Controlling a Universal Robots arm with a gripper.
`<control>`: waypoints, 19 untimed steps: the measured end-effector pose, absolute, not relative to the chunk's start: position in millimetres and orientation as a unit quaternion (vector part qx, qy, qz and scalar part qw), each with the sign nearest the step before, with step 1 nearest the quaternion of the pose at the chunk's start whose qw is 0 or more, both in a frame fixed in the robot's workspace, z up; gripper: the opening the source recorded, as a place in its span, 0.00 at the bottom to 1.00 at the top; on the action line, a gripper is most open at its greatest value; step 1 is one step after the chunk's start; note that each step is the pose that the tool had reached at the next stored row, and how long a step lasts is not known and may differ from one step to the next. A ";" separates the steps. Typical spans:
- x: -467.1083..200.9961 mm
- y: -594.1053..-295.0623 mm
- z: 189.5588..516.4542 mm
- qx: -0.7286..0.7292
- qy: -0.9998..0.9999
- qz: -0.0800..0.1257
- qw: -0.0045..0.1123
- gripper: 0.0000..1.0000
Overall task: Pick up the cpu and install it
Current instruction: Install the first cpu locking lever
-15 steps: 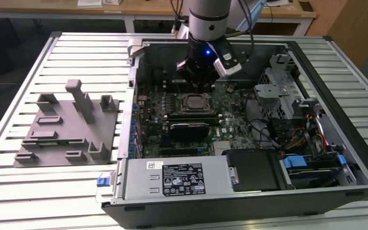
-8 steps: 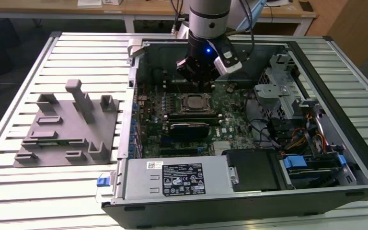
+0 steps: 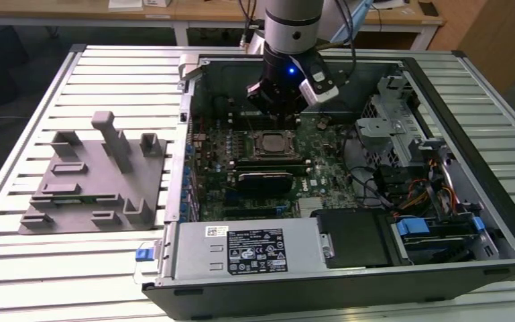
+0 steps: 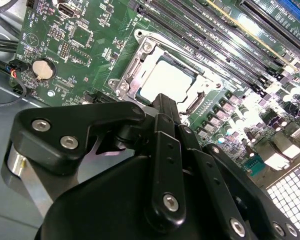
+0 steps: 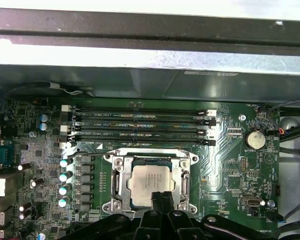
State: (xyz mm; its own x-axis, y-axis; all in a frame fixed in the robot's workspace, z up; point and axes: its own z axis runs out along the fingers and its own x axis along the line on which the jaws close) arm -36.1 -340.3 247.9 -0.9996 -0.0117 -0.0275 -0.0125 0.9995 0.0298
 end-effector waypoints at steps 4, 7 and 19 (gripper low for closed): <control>-37.5 -340.3 248.1 -0.006 1.000 0.015 0.014 0.11; -42.1 -340.3 248.0 -0.006 1.000 0.015 0.014 0.11; -75.3 -340.3 248.0 -0.006 1.000 0.015 0.014 0.11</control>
State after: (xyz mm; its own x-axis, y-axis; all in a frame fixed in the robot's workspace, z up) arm -75.3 -340.3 248.0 -0.9996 -0.0118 -0.0275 -0.0126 0.9995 0.0298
